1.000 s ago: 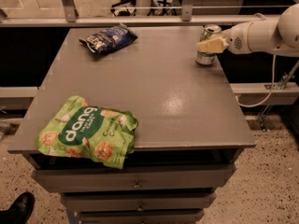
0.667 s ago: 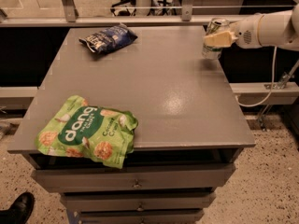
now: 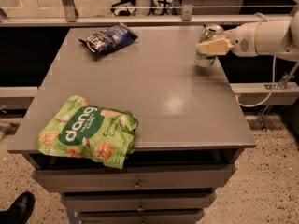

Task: Move 7up can near green rice chip bag

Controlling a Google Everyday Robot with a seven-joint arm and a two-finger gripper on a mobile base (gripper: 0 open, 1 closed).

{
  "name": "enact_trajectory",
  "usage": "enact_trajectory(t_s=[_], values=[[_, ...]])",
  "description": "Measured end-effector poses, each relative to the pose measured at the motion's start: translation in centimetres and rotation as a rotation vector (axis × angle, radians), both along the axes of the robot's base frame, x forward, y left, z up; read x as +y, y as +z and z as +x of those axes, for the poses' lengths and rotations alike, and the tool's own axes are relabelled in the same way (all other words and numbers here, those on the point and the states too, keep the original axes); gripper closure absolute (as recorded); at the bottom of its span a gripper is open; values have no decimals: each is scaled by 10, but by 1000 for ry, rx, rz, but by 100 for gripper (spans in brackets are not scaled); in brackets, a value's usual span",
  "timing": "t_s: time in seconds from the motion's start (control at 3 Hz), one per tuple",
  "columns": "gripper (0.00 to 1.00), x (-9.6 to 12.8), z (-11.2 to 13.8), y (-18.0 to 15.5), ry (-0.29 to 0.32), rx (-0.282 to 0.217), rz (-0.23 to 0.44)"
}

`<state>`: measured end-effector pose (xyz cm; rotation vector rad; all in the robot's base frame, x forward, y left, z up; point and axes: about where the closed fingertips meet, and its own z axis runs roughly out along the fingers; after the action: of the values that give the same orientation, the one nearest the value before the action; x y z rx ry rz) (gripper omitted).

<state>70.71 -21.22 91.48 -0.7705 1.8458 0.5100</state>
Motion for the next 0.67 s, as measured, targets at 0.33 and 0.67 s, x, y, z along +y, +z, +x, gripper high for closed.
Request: enact_trajectory(t_s=[0.33,0.67], values=[[100,37,-37,-2,126,-23,20],[100,73,-86,10,267,-53,26]])
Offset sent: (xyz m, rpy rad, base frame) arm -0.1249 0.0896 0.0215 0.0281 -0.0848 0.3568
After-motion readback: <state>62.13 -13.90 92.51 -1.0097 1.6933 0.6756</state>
